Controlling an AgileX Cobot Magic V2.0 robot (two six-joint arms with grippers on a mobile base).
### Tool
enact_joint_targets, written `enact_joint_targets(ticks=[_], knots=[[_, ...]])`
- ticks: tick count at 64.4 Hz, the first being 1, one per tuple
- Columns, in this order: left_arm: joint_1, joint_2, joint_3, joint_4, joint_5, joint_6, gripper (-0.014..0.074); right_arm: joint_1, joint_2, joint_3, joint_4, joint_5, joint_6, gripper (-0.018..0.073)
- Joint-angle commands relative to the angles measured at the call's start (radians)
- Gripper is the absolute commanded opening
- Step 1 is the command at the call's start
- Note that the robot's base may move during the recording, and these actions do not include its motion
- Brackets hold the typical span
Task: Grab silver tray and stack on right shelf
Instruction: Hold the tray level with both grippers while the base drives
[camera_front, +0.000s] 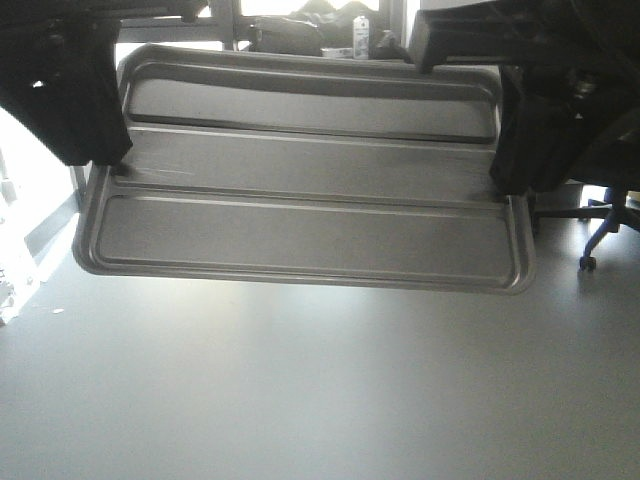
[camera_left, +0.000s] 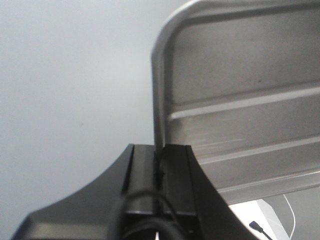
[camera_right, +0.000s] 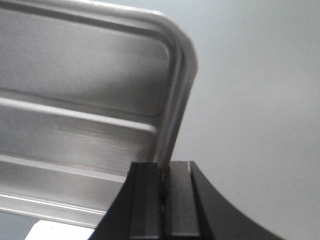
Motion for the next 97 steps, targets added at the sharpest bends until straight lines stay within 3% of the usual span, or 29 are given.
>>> enact_joint_targets(ticks=[1, 97], knots=[[-0.012, -0.034, -0.029, -0.010, -0.048, 0.001, -0.0094, 0.003, -0.034, -0.031, -0.010, -0.065, -0.010, 0.0056], [-0.011, -0.030, -0.029, -0.005, -0.048, 0.001, -0.0094, 0.003, -0.034, -0.031, -0.010, -0.065, -0.010, 0.0056]])
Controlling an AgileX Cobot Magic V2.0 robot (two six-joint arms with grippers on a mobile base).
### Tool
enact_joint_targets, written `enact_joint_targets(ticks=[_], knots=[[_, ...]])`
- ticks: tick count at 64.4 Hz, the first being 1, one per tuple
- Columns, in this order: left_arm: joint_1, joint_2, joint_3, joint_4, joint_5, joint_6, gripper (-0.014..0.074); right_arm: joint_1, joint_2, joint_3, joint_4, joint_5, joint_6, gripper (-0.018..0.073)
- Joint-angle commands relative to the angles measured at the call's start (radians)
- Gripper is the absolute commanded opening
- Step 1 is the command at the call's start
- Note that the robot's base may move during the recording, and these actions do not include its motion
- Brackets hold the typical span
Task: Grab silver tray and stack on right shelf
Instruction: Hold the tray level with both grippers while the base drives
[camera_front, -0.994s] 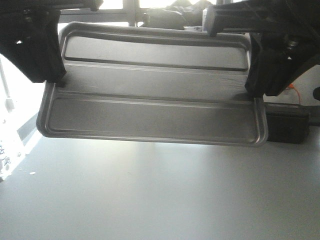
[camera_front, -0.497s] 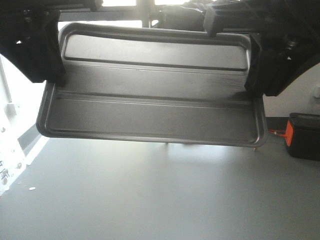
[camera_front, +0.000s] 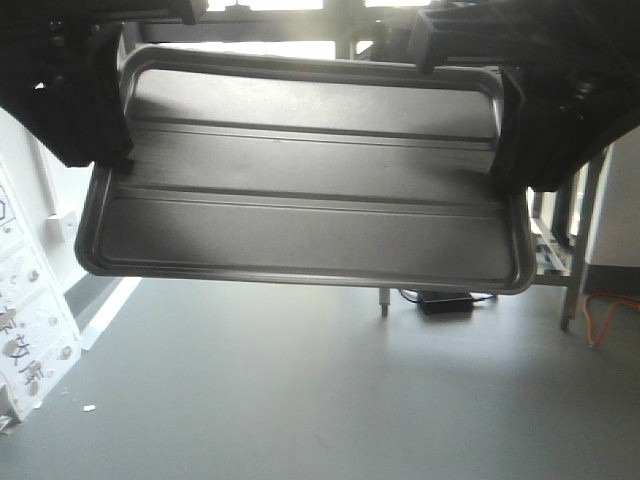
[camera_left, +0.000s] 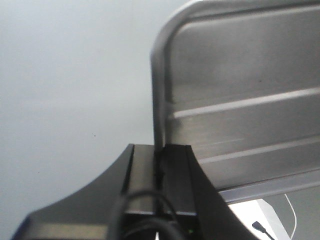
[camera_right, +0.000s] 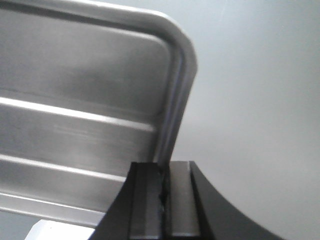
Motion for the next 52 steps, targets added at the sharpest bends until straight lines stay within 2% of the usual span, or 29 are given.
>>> enact_joint_targets(ticks=[1, 52], knots=[[-0.010, -0.029, -0.029, -0.005, -0.046, 0.001, -0.0094, 0.003, -0.034, -0.031, -0.008, -0.064, -0.010, 0.0056], [-0.010, -0.023, -0.029, -0.007, -0.046, 0.001, -0.0094, 0.003, -0.034, -0.031, -0.008, -0.064, -0.010, 0.0056]])
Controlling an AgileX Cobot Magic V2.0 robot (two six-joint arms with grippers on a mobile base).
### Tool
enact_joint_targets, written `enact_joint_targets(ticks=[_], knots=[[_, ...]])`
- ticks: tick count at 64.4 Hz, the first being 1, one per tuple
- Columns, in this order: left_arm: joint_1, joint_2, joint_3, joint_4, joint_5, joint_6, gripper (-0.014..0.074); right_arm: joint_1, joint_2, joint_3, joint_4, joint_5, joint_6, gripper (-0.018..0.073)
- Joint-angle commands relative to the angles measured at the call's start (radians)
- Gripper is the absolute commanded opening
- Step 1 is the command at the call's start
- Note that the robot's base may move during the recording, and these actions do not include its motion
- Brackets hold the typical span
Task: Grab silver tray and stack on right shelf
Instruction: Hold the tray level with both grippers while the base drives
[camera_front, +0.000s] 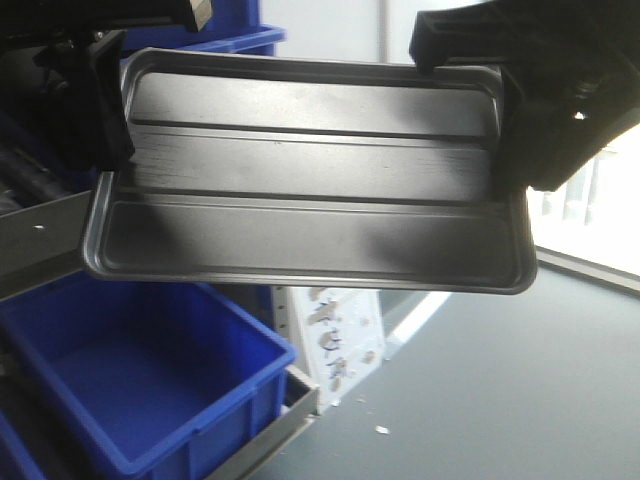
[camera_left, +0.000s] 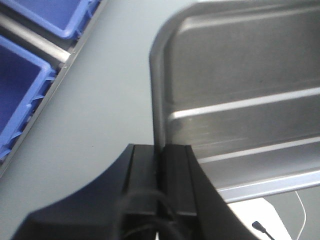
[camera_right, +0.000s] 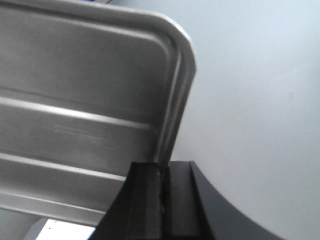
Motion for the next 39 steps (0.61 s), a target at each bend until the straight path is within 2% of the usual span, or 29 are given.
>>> enact_joint_targets(ticks=[1, 39], knots=[[-0.010, -0.032, -0.029, -0.007, -0.046, 0.001, -0.0094, 0.003, -0.034, -0.031, -0.006, -0.064, -0.010, 0.0056], [-0.010, -0.032, -0.029, -0.009, -0.046, 0.001, -0.0094, 0.003, -0.034, -0.031, -0.006, -0.064, -0.010, 0.0056]])
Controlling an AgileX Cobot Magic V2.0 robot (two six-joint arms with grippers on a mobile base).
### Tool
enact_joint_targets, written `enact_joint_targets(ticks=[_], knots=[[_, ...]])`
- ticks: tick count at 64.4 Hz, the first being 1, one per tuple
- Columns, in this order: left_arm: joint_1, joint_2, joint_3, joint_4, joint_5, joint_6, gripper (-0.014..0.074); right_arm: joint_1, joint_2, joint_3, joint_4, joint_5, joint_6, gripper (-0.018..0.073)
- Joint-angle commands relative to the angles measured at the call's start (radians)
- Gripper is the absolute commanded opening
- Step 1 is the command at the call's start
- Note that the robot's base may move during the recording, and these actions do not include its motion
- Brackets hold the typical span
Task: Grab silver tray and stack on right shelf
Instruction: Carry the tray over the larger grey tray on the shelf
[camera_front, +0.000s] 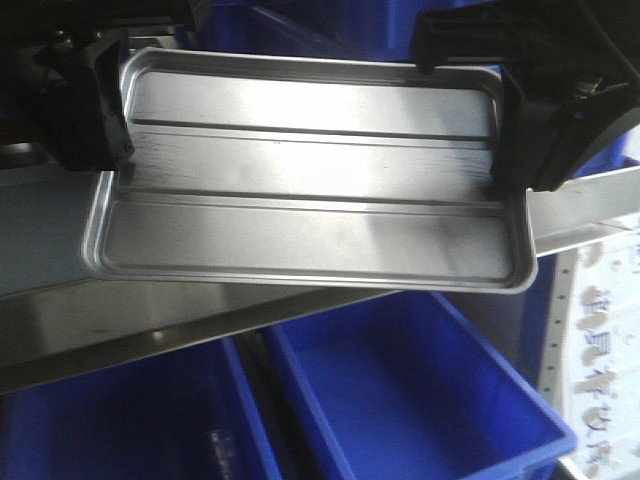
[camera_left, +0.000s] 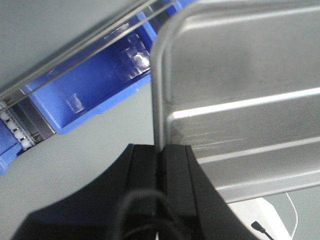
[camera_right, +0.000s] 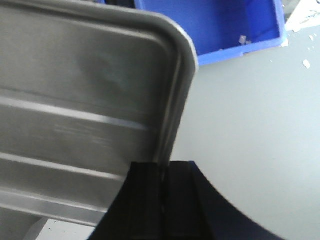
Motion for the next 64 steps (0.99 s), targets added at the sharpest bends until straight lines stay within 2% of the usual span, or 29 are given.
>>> enact_joint_targets(ticks=[1, 64], knots=[[-0.010, -0.032, -0.029, -0.009, -0.046, 0.001, -0.0094, 0.003, -0.034, -0.031, -0.006, -0.064, -0.010, 0.0056], [-0.010, -0.032, -0.029, -0.009, -0.046, 0.001, -0.0094, 0.003, -0.034, -0.031, -0.006, -0.064, -0.010, 0.0056]])
